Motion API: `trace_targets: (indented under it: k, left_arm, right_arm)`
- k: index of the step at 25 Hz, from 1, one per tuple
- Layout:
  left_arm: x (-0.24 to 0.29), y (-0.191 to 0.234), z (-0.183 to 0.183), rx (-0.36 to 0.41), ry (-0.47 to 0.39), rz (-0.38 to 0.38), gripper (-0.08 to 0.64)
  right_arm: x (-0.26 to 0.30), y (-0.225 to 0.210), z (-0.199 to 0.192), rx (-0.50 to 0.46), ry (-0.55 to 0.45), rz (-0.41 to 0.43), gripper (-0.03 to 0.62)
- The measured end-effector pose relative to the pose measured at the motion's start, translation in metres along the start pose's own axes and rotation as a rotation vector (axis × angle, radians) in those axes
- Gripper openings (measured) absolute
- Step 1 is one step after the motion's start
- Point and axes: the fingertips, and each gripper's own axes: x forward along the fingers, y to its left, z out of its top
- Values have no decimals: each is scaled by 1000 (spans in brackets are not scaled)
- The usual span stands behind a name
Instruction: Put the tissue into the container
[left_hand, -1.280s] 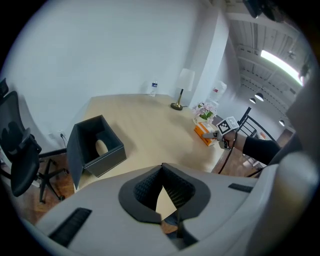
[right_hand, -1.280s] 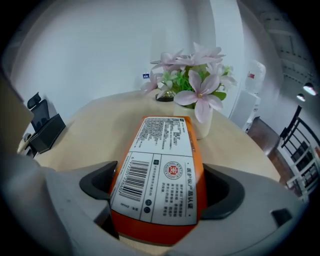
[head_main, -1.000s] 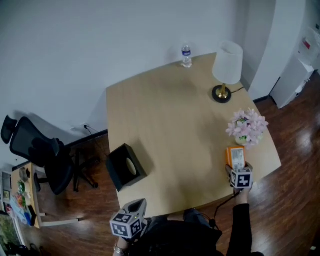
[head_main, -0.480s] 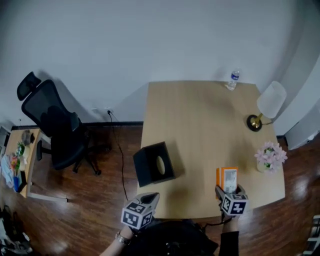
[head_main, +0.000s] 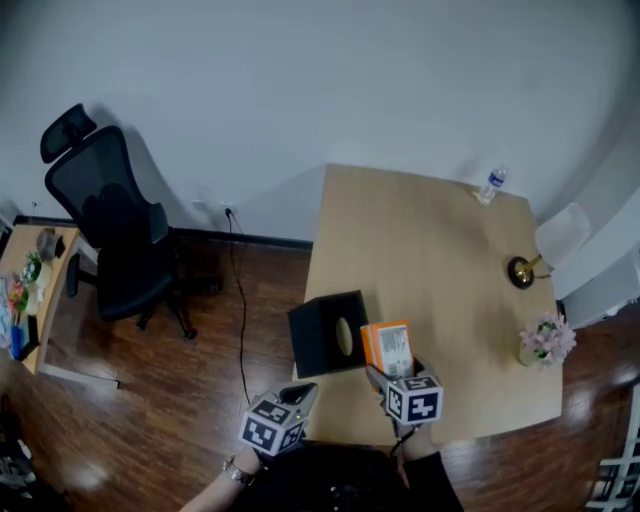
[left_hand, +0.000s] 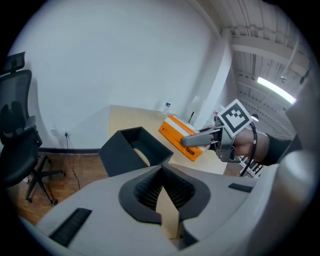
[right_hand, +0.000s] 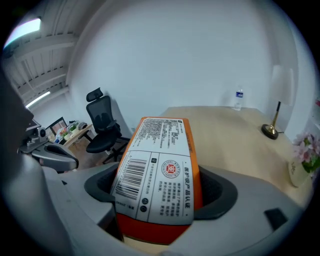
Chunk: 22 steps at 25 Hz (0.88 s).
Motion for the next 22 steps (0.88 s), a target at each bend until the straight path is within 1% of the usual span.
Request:
trace_targets:
  k: [4, 8, 13, 16, 18, 22]
  left_arm:
    - [-10, 20, -5, 4, -6, 4, 3]
    - [-20, 35, -8, -7, -9, 4, 3]
    - [-29, 51, -21, -37, -1, 17, 3]
    - [-32, 57, -28, -48, 5, 19, 3]
    - [-33, 58, -29, -51, -1, 20, 3]
    - [-34, 60, -27, -61, -5, 22, 3]
  right_arm:
    - [37, 34, 24, -38, 6, 17, 437]
    - [75, 47, 36, -59, 42, 3, 437]
    - [110, 49, 31, -88, 94, -35, 440]
    - [122, 48, 25, -92, 109, -57, 457]
    - [127, 47, 22, -87, 106, -63, 470]
    - [126, 49, 27, -96, 79, -51, 471]
